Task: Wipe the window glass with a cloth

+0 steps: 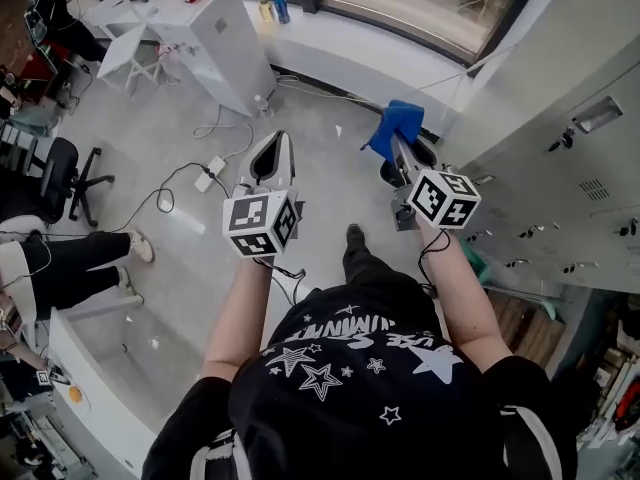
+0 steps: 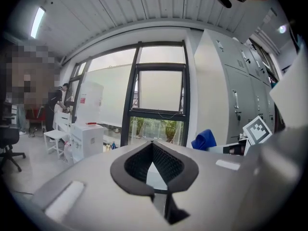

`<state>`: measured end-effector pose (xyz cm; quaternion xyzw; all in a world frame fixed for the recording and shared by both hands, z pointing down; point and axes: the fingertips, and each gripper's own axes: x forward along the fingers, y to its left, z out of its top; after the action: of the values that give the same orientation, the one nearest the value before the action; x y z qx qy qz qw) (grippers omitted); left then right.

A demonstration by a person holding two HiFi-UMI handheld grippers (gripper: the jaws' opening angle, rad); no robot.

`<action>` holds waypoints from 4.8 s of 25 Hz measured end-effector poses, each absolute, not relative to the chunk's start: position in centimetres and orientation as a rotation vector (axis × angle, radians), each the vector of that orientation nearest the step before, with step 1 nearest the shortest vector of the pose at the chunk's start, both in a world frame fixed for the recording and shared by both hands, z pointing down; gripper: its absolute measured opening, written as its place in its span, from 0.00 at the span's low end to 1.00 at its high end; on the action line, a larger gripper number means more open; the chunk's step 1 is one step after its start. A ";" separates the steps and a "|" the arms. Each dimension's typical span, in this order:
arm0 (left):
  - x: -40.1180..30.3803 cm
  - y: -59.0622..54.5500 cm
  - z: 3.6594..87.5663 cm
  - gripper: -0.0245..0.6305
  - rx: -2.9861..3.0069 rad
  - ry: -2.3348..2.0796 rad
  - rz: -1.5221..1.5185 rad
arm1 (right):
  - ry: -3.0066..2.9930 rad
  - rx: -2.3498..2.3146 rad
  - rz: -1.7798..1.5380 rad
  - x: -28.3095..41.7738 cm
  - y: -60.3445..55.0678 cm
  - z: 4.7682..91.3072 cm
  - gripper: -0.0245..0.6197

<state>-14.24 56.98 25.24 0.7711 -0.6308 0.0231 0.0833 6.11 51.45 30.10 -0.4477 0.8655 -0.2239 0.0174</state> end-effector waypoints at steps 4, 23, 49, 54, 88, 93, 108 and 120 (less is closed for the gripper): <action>-13.2 51.4 25.3 0.05 2.303 -1.850 0.071 | 2.699 -1.400 -0.675 7.0 46.2 29.5 0.16; -11.4 34.7 26.7 0.05 2.354 -1.764 0.134 | 2.640 -1.447 -0.752 8.2 30.5 31.1 0.16; -22.3 2.1 27.6 0.05 2.598 -1.283 0.098 | 2.316 -1.927 -0.678 -1.7 5.6 29.0 0.16; -21.1 -1.0 28.9 0.05 2.623 -1.191 0.132 | 2.304 -1.980 -0.676 -1.7 4.7 29.2 0.15; -5.3 -15.6 29.7 0.05 2.604 -1.387 0.295 | 2.569 -1.635 -0.754 9.2 -15.0 33.0 0.16; -9.9 -19.8 29.8 0.05 2.577 -1.412 0.254 | 2.650 -1.628 -0.708 4.4 -18.5 32.9 0.16; -26.0 -33.7 29.5 0.05 2.566 -1.462 0.159 | 2.753 -1.608 -0.655 -15.4 -33.9 34.7 0.16; -33.1 -37.8 32.2 0.05 2.503 -1.456 0.128 | 2.878 -1.695 -0.481 -22.8 -44.3 37.3 0.16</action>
<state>-33.07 -37.82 32.16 0.8572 -0.4986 0.0438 0.1212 -22.85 -44.27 37.34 -0.4988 0.8471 -0.1415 -0.1163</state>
